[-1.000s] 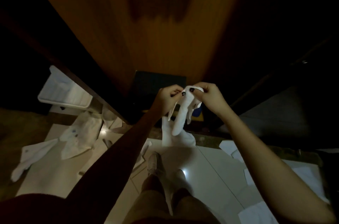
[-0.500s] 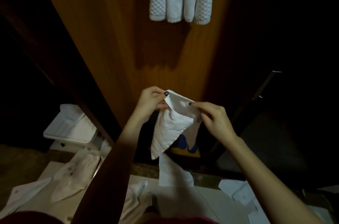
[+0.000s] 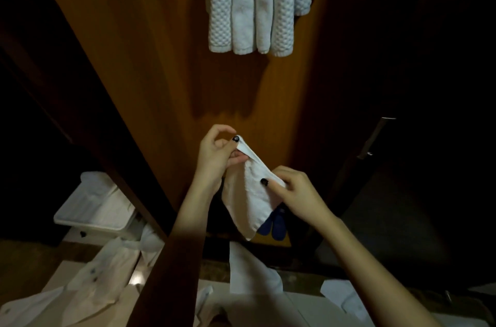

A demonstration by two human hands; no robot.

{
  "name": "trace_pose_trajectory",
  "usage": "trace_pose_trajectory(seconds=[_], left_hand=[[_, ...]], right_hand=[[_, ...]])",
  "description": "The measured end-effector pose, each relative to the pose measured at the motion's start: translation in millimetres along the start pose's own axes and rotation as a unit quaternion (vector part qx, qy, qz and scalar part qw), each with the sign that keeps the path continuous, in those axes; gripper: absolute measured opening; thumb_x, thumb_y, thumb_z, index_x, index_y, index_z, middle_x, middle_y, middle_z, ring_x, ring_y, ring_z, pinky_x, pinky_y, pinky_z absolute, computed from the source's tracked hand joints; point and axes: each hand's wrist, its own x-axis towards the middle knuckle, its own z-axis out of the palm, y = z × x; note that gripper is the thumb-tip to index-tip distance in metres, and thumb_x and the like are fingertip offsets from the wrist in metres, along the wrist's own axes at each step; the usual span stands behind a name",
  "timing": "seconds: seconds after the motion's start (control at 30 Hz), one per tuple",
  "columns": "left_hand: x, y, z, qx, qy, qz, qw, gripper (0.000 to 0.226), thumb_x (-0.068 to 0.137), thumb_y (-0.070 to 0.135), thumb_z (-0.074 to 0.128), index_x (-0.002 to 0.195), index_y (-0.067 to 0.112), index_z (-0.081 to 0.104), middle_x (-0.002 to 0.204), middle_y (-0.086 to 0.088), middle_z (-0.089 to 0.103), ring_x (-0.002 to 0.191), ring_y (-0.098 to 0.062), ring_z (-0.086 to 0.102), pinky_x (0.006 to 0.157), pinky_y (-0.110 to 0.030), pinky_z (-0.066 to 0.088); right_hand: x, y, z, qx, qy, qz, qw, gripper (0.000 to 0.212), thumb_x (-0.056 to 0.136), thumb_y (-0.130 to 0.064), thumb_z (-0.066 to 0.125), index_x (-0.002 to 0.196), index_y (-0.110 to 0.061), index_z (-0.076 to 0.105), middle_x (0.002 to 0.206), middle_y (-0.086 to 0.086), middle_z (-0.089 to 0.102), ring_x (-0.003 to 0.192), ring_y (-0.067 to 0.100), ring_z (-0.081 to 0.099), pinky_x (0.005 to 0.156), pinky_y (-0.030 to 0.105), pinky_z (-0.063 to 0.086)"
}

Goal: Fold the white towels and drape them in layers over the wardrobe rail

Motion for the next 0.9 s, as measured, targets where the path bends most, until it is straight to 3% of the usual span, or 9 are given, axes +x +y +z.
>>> trace_pose_trajectory(seconds=[0.1, 0.23, 0.33, 0.43, 0.53, 0.6, 0.7, 0.8, 0.9], left_hand=[[10, 5, -4, 0.063, -0.045, 0.023, 0.997, 0.027, 0.095, -0.005, 0.049, 0.090, 0.014, 0.069, 0.084, -0.008, 0.064, 0.068, -0.008, 0.063, 0.066, -0.019, 0.055], [26, 14, -8, 0.166, -0.135, 0.058, 0.975, 0.036, 0.094, -0.009, 0.047, 0.088, 0.016, 0.073, 0.091, -0.007, 0.066, 0.077, -0.009, 0.064, 0.072, -0.016, 0.053], [36, 14, 6, 0.274, -0.219, 0.123, 0.929, 0.035, 0.087, -0.004, 0.062, 0.096, 0.029, 0.070, 0.109, -0.004, 0.057, 0.101, -0.012, 0.060, 0.088, -0.019, 0.048], [43, 5, 33, 0.369, -0.313, 0.142, 0.864, 0.034, 0.083, 0.015, 0.074, 0.100, 0.042, 0.062, 0.131, 0.006, 0.039, 0.129, -0.011, 0.036, 0.107, -0.027, 0.032], [50, 0, 56, 0.399, -0.344, 0.164, 0.834, 0.013, 0.084, 0.020, 0.073, 0.097, 0.018, 0.071, 0.136, 0.011, 0.038, 0.137, -0.010, 0.024, 0.114, -0.034, 0.022], [53, 2, 65, 0.359, -0.364, 0.147, 0.847, 0.007, 0.085, 0.021, 0.072, 0.092, 0.016, 0.072, 0.129, 0.006, 0.051, 0.134, -0.010, 0.037, 0.108, -0.030, 0.030], [52, 7, 76, 0.320, -0.352, 0.152, 0.867, 0.020, 0.077, 0.040, 0.073, 0.081, 0.020, 0.069, 0.099, -0.008, 0.066, 0.096, -0.014, 0.060, 0.083, -0.031, 0.044], [50, 13, 82, 0.303, -0.340, 0.166, 0.875, 0.029, 0.070, 0.042, 0.071, 0.074, 0.014, 0.065, 0.084, -0.012, 0.066, 0.076, -0.007, 0.055, 0.069, -0.029, 0.040], [52, 23, 83, 0.302, -0.316, 0.170, 0.883, 0.019, 0.069, 0.033, 0.073, 0.069, 0.017, 0.063, 0.087, -0.015, 0.068, 0.075, -0.009, 0.056, 0.069, -0.029, 0.041]], right_hand=[[8, 1, -20, -0.012, 0.021, 0.039, 0.999, 0.018, 0.098, -0.020, 0.057, 0.082, -0.021, 0.066, 0.083, -0.007, 0.062, 0.078, 0.008, 0.058, 0.069, 0.019, 0.040], [22, 1, -51, -0.016, 0.036, 0.088, 0.995, 0.012, 0.092, -0.023, 0.066, 0.084, -0.017, 0.072, 0.084, -0.008, 0.067, 0.081, 0.005, 0.062, 0.071, 0.019, 0.044], [34, -7, -67, -0.019, 0.029, 0.064, 0.997, 0.011, 0.086, -0.020, 0.073, 0.077, -0.018, 0.070, 0.079, -0.008, 0.066, 0.072, 0.000, 0.058, 0.067, 0.019, 0.043], [42, -17, -83, -0.053, -0.003, 0.040, 0.998, 0.016, 0.085, -0.022, 0.075, 0.072, -0.024, 0.065, 0.075, -0.004, 0.062, 0.067, 0.008, 0.052, 0.062, 0.024, 0.039], [43, -24, -102, -0.087, -0.021, 0.042, 0.995, 0.008, 0.084, -0.022, 0.074, 0.079, -0.019, 0.068, 0.081, 0.002, 0.064, 0.075, 0.020, 0.057, 0.065, 0.031, 0.042], [39, -25, -117, -0.103, -0.020, 0.047, 0.993, 0.006, 0.086, -0.020, 0.073, 0.082, -0.017, 0.069, 0.084, 0.001, 0.064, 0.078, 0.019, 0.058, 0.068, 0.032, 0.043], [31, -24, -137, -0.136, -0.019, 0.069, 0.988, 0.003, 0.089, -0.019, 0.070, 0.089, -0.022, 0.069, 0.089, -0.010, 0.063, 0.085, 0.006, 0.060, 0.075, 0.024, 0.046], [22, -22, -145, -0.142, 0.028, 0.075, 0.987, 0.002, 0.088, -0.019, 0.071, 0.089, -0.018, 0.072, 0.089, -0.010, 0.067, 0.088, 0.008, 0.064, 0.081, 0.030, 0.051], [19, -24, -143, -0.120, 0.087, 0.085, 0.985, 0.007, 0.085, -0.022, 0.073, 0.079, -0.022, 0.070, 0.083, -0.006, 0.070, 0.075, 0.010, 0.066, 0.066, 0.032, 0.053]])
